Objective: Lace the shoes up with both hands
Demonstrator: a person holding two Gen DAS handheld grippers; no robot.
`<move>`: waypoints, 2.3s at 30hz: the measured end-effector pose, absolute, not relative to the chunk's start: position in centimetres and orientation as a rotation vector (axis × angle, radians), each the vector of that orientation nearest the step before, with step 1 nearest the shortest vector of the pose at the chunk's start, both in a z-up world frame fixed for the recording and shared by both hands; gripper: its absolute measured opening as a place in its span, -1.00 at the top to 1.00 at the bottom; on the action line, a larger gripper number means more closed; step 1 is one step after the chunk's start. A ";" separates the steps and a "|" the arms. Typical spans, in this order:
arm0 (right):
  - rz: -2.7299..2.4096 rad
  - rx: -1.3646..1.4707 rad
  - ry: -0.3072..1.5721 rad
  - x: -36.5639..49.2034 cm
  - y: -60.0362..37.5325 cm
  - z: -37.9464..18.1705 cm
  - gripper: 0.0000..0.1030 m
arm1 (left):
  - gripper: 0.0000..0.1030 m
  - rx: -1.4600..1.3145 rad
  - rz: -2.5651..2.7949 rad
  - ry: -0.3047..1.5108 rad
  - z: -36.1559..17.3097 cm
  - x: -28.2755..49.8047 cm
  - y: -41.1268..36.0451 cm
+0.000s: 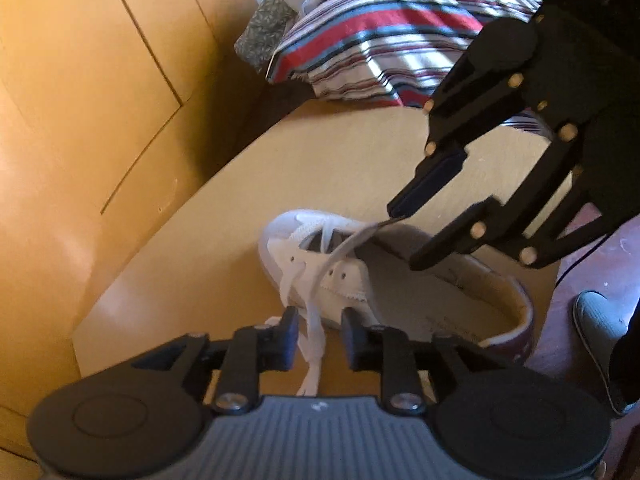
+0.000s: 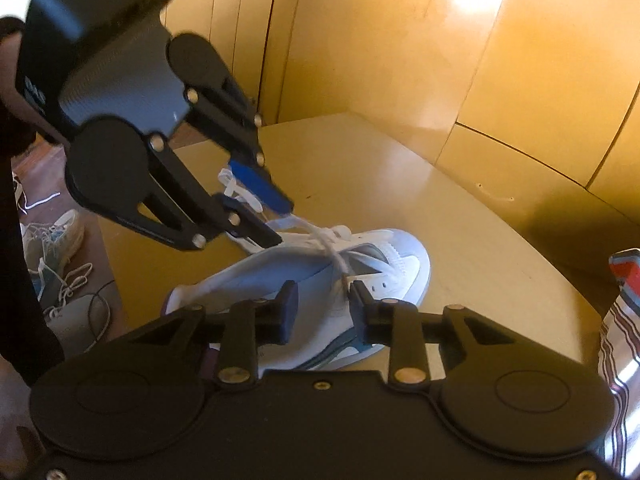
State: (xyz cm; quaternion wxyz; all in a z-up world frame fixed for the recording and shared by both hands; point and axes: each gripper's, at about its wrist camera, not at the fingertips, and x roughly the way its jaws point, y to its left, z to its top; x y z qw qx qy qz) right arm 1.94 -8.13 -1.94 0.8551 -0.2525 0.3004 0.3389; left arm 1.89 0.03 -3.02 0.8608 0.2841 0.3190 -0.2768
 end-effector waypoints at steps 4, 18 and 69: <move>0.702 -0.541 0.627 2.1 -8.4 -1.8 0.43 | 0.53 0.580 -0.609 0.607 -2.0 1.6 -0.8; 0.730 -0.525 0.671 2.2 -9.9 -1.8 0.43 | 0.49 0.799 -0.674 0.552 -4.0 2.2 -4.8; 0.662 -0.410 0.703 5.5 -9.2 -3.2 0.26 | 0.95 0.211 -0.616 0.746 -3.4 5.3 -1.8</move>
